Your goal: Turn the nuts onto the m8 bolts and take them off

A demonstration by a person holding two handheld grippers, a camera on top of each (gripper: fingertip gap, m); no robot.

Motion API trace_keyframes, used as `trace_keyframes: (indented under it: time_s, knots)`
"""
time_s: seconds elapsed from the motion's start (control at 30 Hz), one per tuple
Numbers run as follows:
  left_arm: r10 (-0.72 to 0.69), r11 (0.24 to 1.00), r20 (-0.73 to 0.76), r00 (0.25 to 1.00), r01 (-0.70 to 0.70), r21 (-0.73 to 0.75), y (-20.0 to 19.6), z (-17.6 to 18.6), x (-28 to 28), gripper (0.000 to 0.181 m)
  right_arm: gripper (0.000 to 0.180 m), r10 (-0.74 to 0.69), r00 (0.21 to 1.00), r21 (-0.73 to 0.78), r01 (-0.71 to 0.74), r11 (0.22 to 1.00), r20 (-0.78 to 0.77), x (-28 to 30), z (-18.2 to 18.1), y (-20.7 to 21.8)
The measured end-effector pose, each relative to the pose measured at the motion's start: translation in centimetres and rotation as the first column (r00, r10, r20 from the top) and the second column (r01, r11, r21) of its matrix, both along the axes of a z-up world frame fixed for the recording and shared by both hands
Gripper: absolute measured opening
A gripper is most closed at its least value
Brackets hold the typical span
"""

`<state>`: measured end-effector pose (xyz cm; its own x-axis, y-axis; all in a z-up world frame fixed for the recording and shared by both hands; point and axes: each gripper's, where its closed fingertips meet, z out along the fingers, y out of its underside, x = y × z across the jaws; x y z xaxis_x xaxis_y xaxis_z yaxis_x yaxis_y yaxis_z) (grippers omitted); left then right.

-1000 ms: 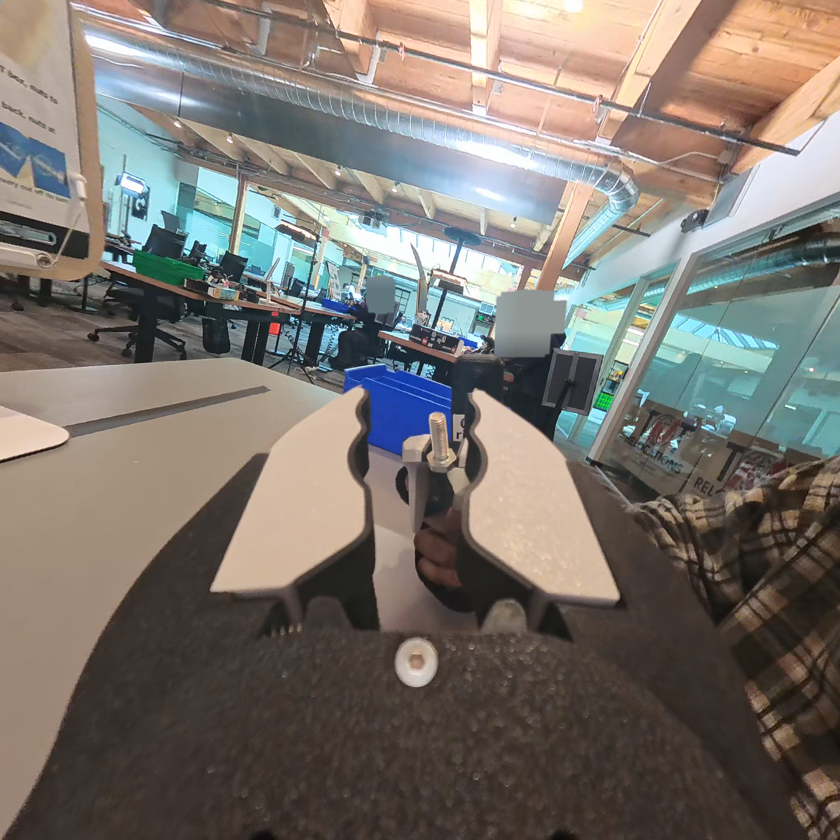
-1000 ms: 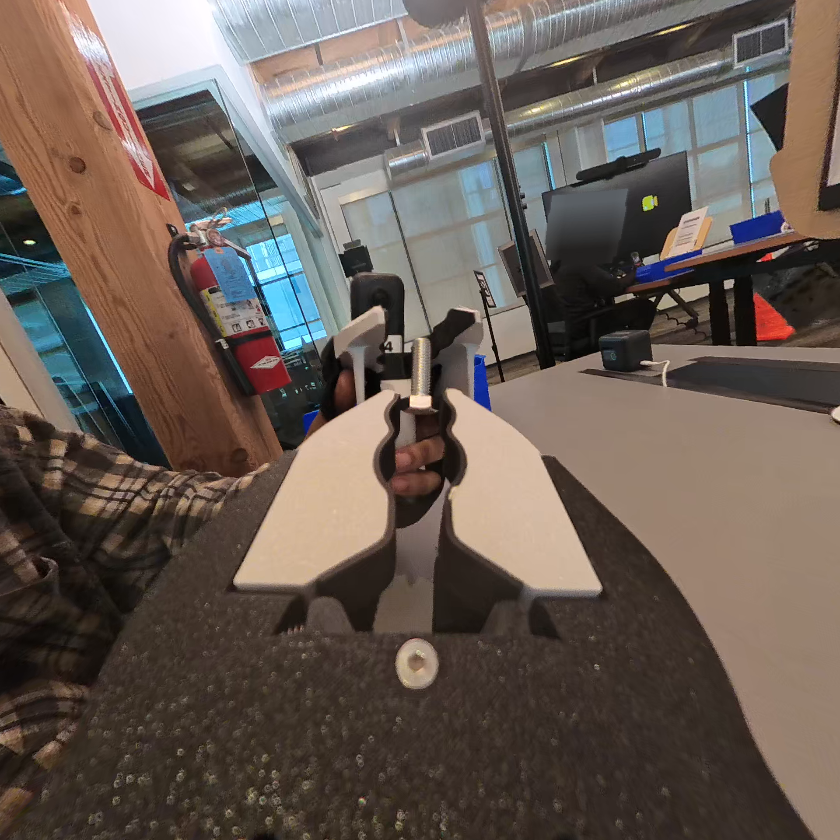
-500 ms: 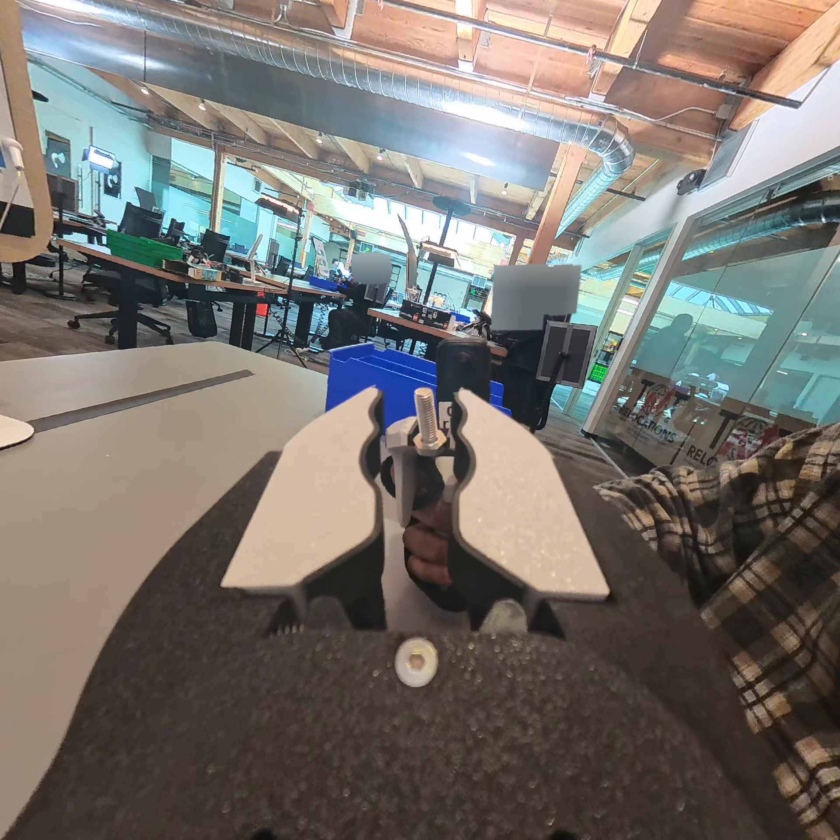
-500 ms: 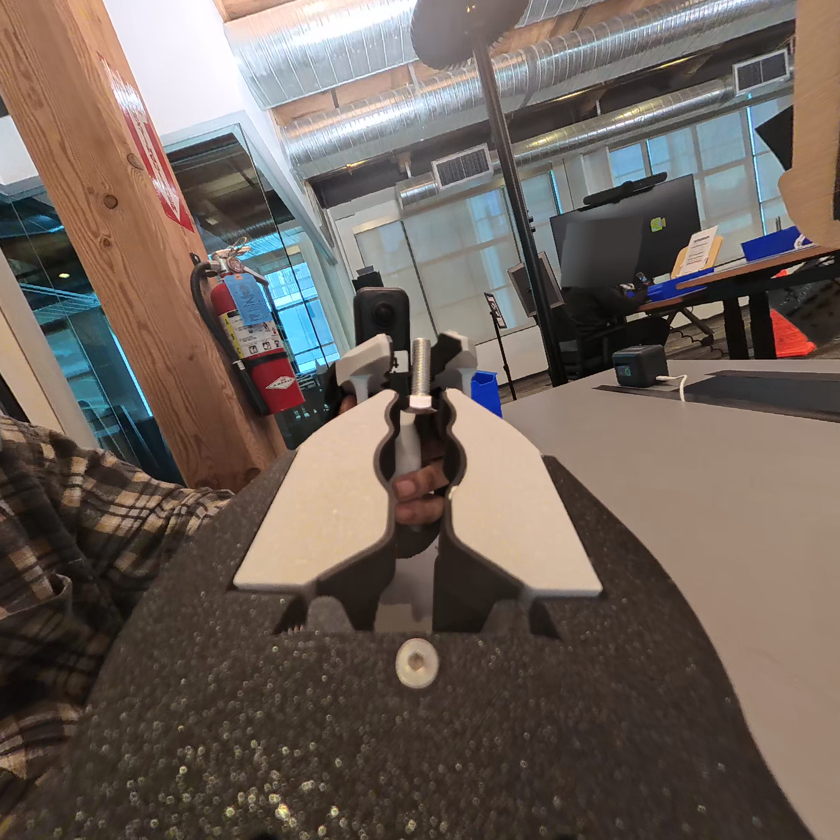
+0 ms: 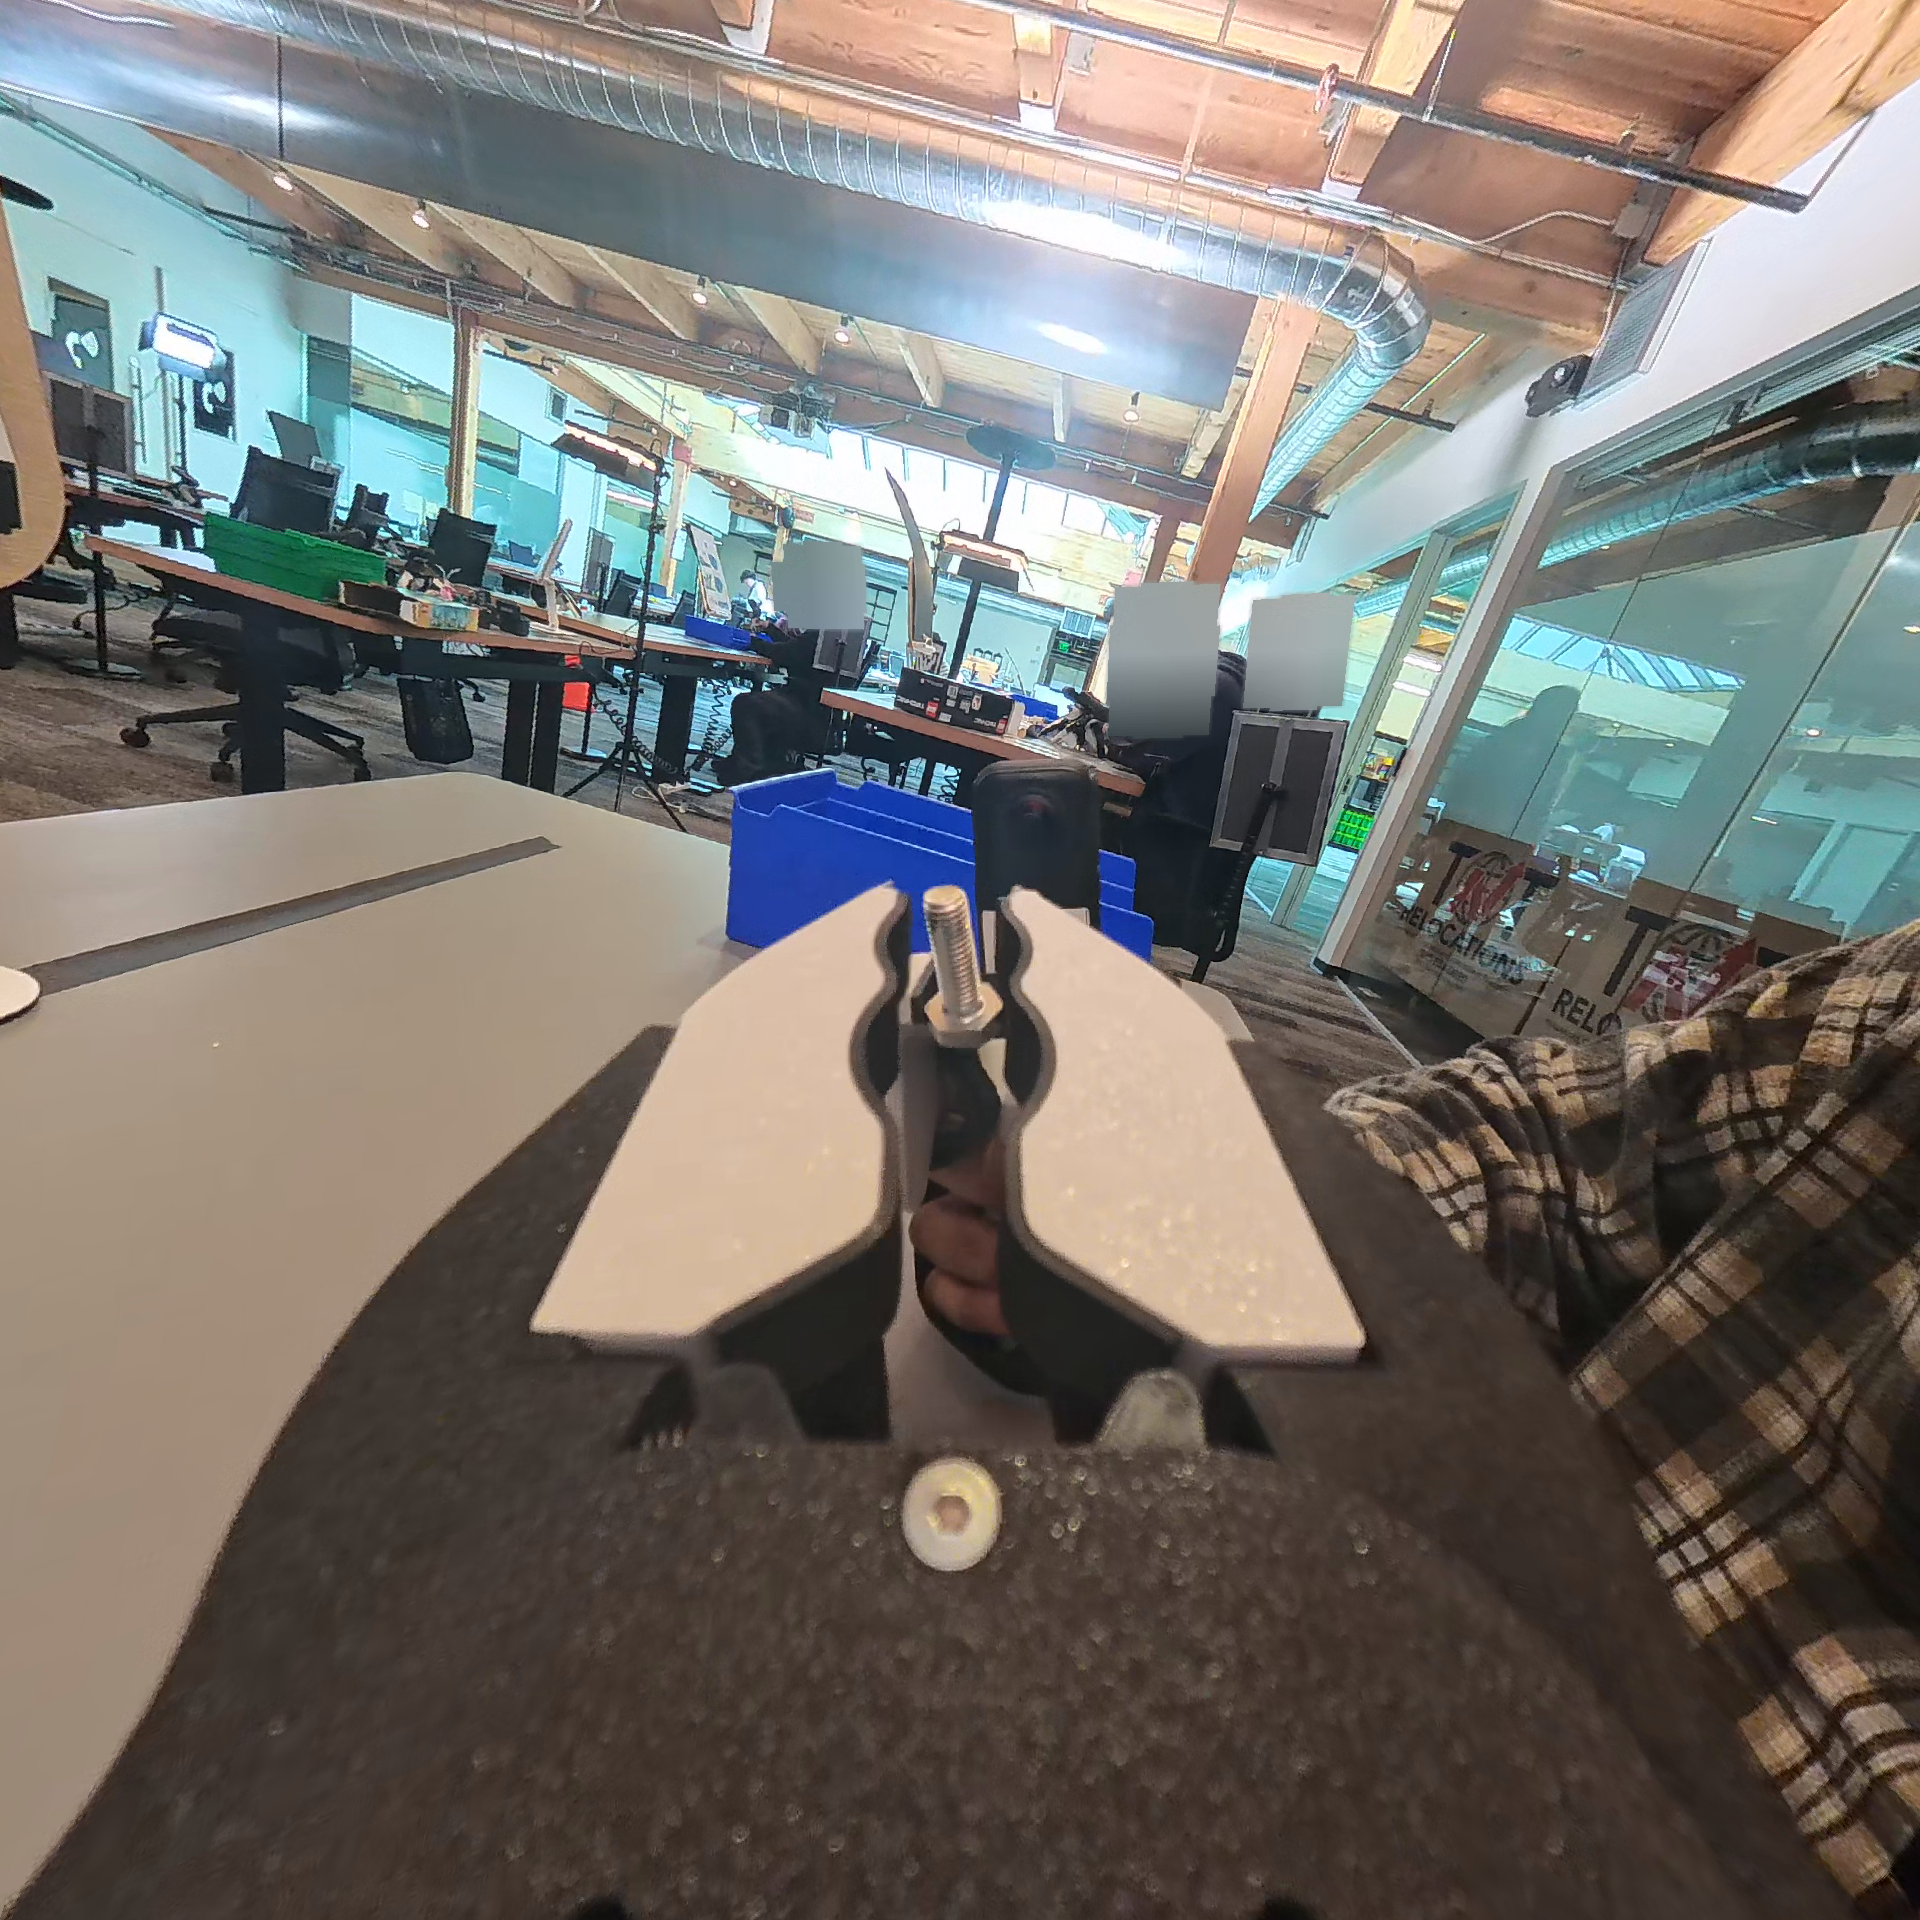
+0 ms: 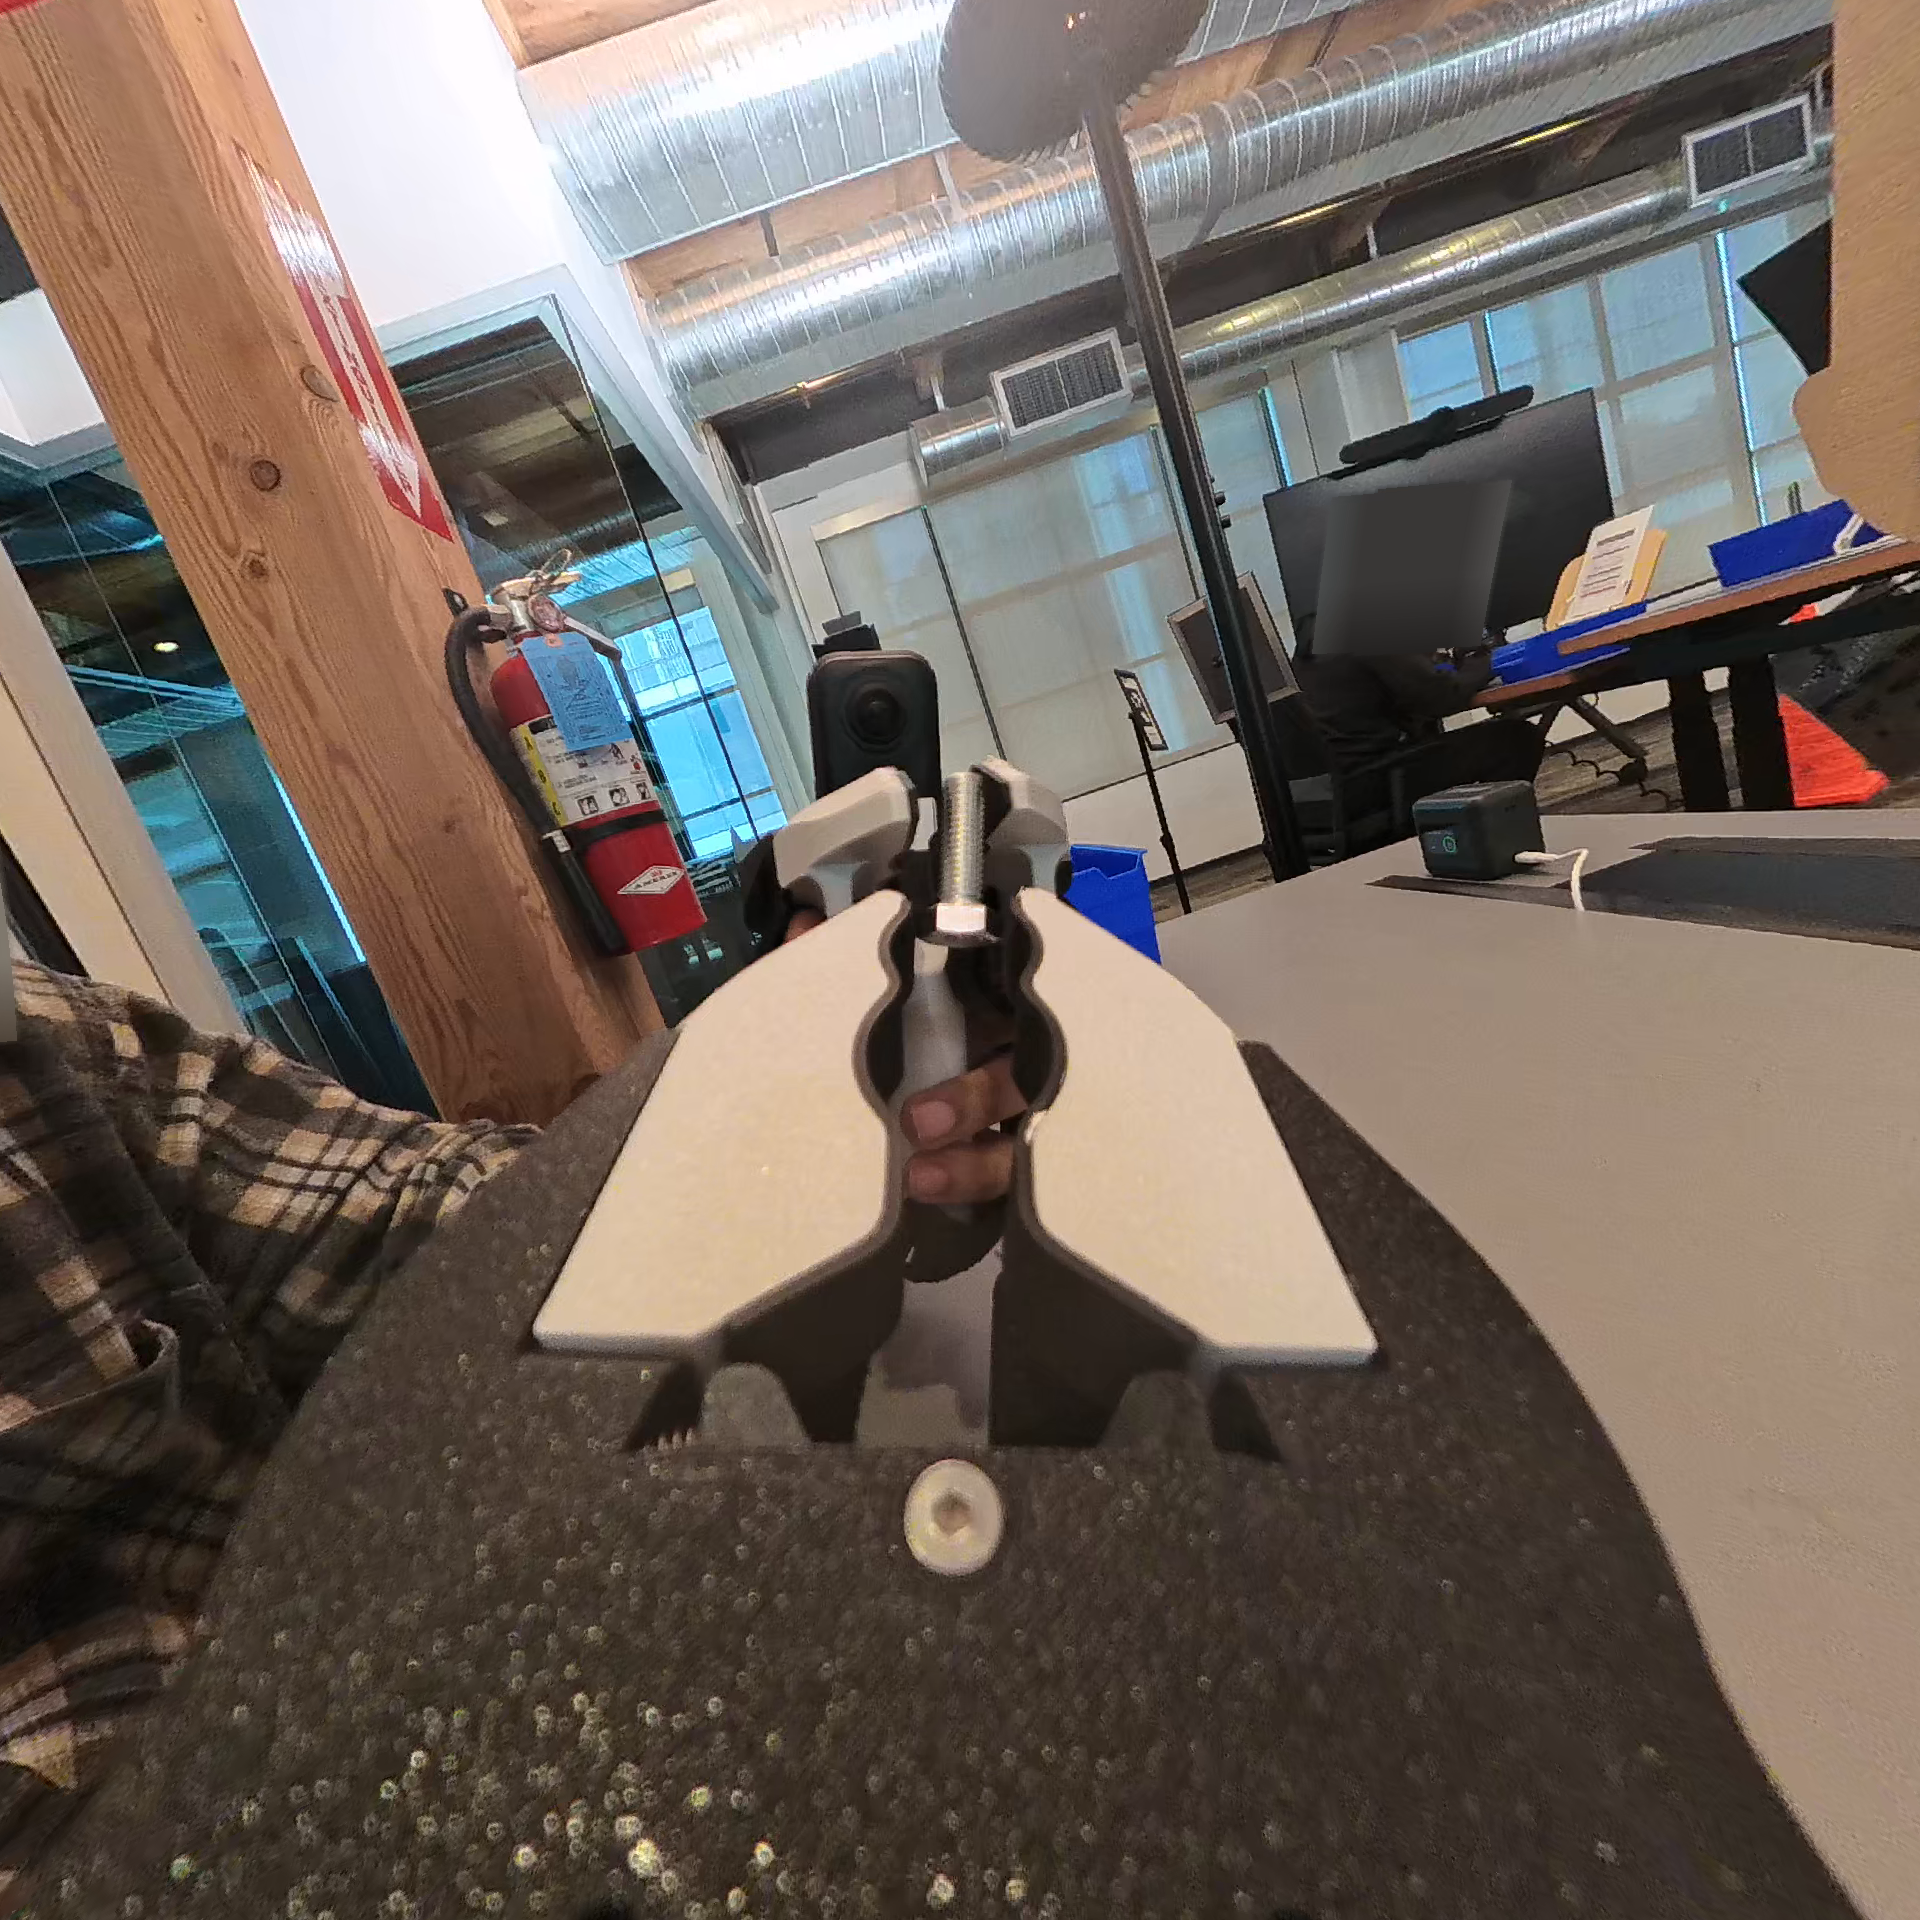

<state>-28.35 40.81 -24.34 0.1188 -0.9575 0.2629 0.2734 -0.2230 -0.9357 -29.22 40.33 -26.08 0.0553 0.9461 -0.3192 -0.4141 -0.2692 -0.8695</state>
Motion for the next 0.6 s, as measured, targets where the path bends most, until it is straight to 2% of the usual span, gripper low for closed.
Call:
trace_keyframes:
  time_s: [0.6]
  knots:
    - [-0.009, 1.0, -0.007, 1.0, 0.009, -0.007, -0.14, -0.24, 0.25, 0.009, 0.015, 0.009, 1.0, -0.009, -0.01, 1.0, -0.02, -0.04, 0.16, -0.1]
